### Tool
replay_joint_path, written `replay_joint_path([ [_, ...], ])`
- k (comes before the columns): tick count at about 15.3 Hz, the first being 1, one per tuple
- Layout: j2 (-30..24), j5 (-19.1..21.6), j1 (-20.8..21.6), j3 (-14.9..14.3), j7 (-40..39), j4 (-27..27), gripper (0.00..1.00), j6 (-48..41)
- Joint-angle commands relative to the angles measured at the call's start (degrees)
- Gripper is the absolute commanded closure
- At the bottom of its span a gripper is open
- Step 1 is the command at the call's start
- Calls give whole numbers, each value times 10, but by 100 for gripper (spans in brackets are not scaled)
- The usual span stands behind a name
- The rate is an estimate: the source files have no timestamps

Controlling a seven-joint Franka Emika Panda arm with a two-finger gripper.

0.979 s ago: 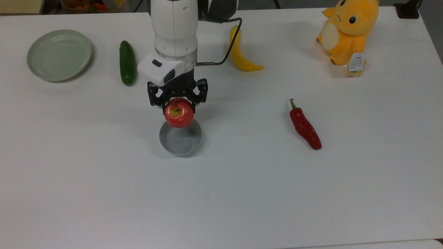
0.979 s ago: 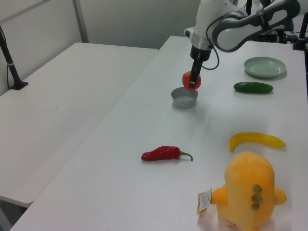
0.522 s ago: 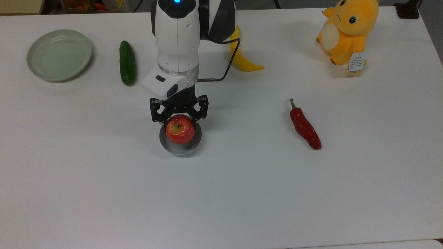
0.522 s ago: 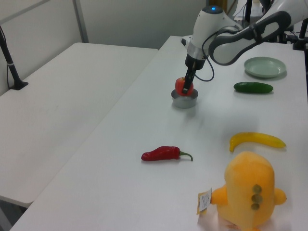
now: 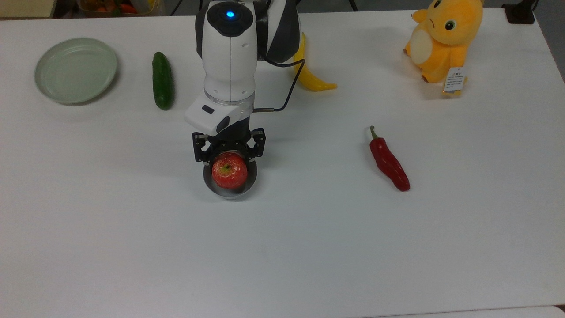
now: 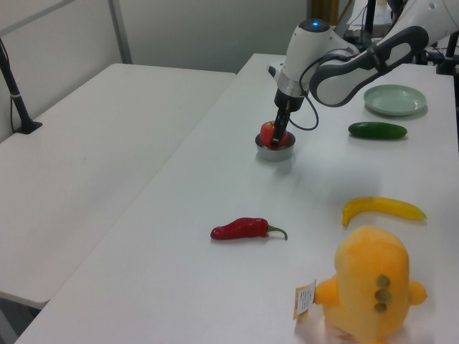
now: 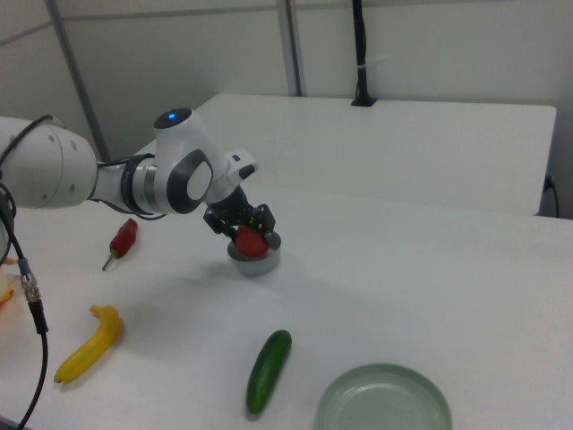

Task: Put the red apple in the bowl
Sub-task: 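Lower the apple into the grey bowl and open the gripper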

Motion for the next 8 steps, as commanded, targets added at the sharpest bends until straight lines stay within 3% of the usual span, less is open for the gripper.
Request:
replay_joint_path([
  [1, -4, -13, -2, 3, 8, -7, 0, 12],
  [8, -28, -12, -4, 2, 18, -5, 0, 2],
])
